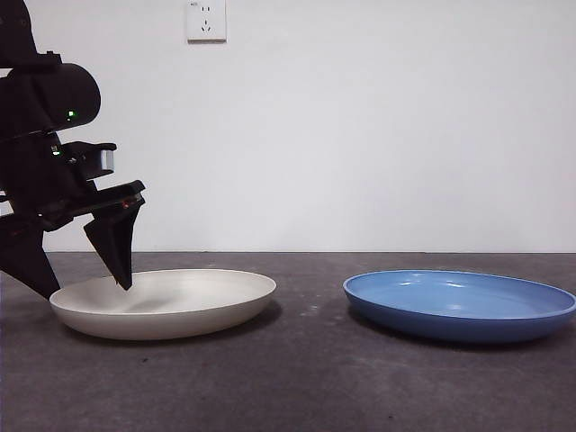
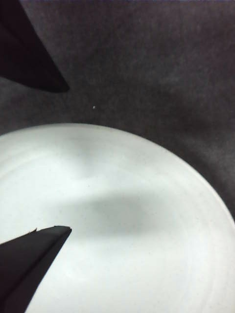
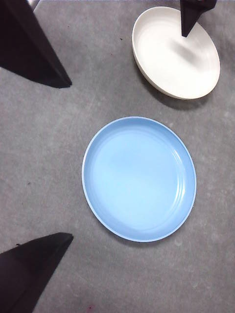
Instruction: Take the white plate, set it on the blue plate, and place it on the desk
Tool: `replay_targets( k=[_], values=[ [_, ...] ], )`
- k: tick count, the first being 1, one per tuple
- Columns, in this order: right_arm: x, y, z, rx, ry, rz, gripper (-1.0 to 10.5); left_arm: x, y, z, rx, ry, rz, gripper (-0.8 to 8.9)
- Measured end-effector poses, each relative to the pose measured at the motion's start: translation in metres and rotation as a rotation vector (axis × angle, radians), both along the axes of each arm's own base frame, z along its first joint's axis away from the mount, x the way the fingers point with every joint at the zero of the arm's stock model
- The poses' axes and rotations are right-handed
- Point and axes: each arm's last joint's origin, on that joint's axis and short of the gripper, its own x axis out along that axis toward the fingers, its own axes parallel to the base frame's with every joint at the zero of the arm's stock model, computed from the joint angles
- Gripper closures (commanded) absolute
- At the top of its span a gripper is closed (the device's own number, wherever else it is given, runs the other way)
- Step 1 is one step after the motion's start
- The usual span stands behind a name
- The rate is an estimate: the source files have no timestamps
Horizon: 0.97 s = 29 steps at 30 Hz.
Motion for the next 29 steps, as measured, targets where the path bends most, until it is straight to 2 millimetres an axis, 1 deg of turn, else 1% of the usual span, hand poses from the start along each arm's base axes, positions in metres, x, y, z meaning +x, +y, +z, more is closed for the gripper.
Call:
replay_targets(
  k=[7,14,17,19,29],
  values=[
    [0.0,0.0,0.0,0.0,0.0,0.0,4.7,0.0008,-0.0012,0.0007,-0.007,-0.008,0.007,6.28],
    [0.0,0.0,0.0,0.0,0.0,0.0,4.7,-0.0006,-0.0009,0.0001,-0.005,0.01,0.015,6.44],
    [0.0,0.0,0.0,0.0,0.0,0.0,4.7,-0.0004,-0.0007,0.0001,-0.003,0.009,0.018,7.49],
    [0.0,0.0,0.0,0.0,0.0,0.0,4.7,-0.0005,-0.0004,0.0,0.009,0.008,0.024,7.95],
    [0.0,0.0,0.0,0.0,0.0,0.0,4.7,-0.0009,-0.0001,-0.0002,0.016,0.013,0.03,7.98]
  ],
)
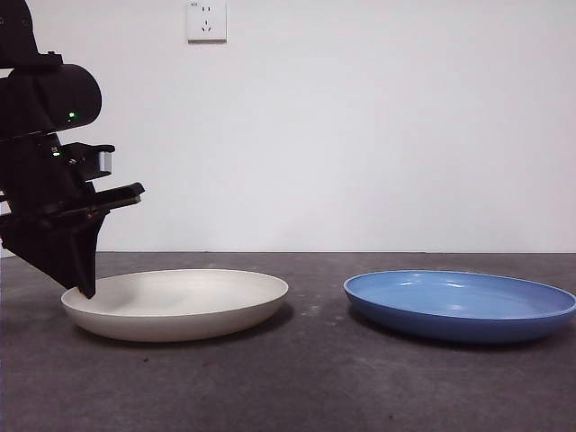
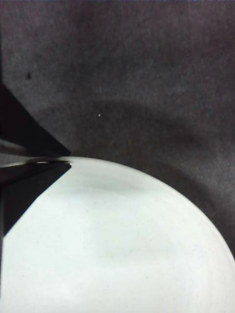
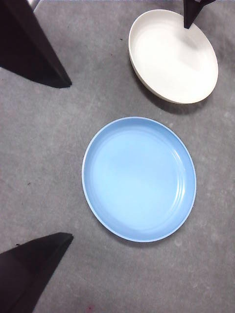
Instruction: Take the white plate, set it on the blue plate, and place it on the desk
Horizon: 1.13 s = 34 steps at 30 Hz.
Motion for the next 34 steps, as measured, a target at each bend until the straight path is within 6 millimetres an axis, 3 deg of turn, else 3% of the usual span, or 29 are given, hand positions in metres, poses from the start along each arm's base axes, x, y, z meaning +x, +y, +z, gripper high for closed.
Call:
replay_targets(
  k=[9,18,21,27,34],
  values=[
    [0.0,0.0,0.0,0.0,0.0,0.0,4.7,0.001,-0.002,0.008,-0.054,-0.005,0.017,7.98],
    [0.0,0.0,0.0,0.0,0.0,0.0,4.7,-0.006,-0.01,0.1,-0.157,-0.218,-0.032,7.98],
    [0.0,0.0,0.0,0.0,0.0,0.0,4.7,-0.01,-0.016,0.116,-0.215,-0.248,-0.077,7.98],
    [0.0,0.0,0.0,0.002,0.002,-0.004,4.7,-0.018,-0.044,0.119,-0.249,-0.253,-0.147,7.99],
    [0.0,0.0,0.0,0.008,0.006,-0.013,4.7,-0.016,-0.095,0.107,-0.322,-0.282,-0.237,7.98]
  ],
)
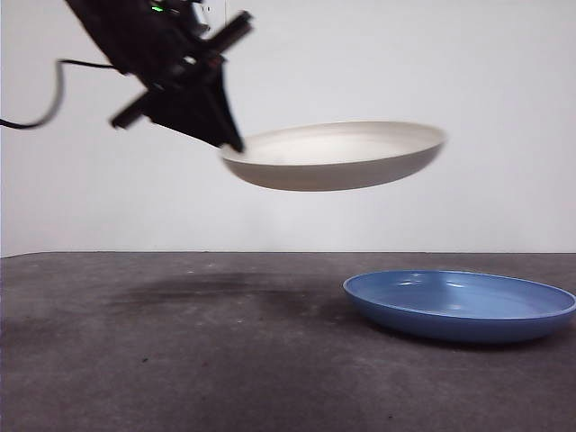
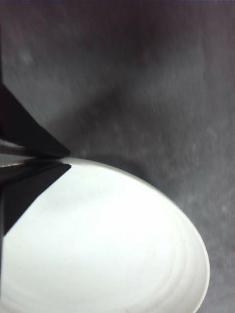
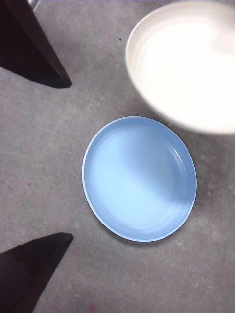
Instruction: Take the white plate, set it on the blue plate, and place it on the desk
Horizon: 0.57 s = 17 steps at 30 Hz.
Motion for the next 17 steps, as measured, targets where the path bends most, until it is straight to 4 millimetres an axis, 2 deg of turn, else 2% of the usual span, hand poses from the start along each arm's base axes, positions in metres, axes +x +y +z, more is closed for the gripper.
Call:
replay_targets(
  k=[4,10,17],
  values=[
    [0.0,0.0,0.0,0.004,0.003,-0.005,4.7,0.006,-0.021,-0.014,-0.015,0.035,-0.018,7.98],
    [0.0,0.0,0.0,0.006,0.004,-0.007,4.7,0.028,-0.055,-0.041,0.0,0.107,-0.036,7.98],
    [0.0,0.0,0.0,0.011,0.008,-0.013,4.7,0.051,-0.093,-0.053,0.018,0.122,-0.059,7.98]
  ],
)
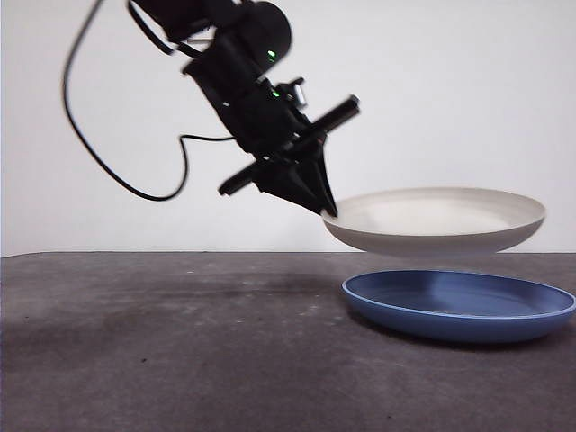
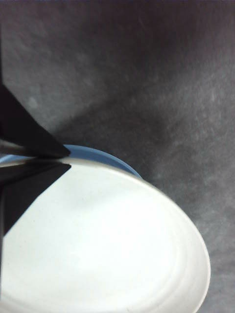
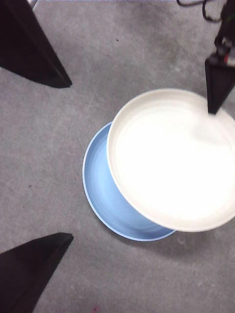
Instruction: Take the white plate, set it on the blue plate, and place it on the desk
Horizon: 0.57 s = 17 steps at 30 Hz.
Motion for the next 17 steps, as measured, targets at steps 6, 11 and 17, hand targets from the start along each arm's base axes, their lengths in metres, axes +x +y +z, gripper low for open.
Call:
replay_targets(
  k=[6,11,17],
  values=[
    [0.0,0.0,0.0,0.006,0.004,-0.007,4.7,0.012,-0.02,-0.025,0.036,0.044,-0.017,7.98],
    [0.0,0.0,0.0,0.006,0.005,-0.01,4.7,0.013,-0.032,-0.042,0.066,0.083,-0.037,7.98],
    [0.0,-0.001,0.0,-0.01,0.004,-0.026,4.7,0.01,-0.035,-0.049,0.098,0.099,-0.041,7.98]
  ],
)
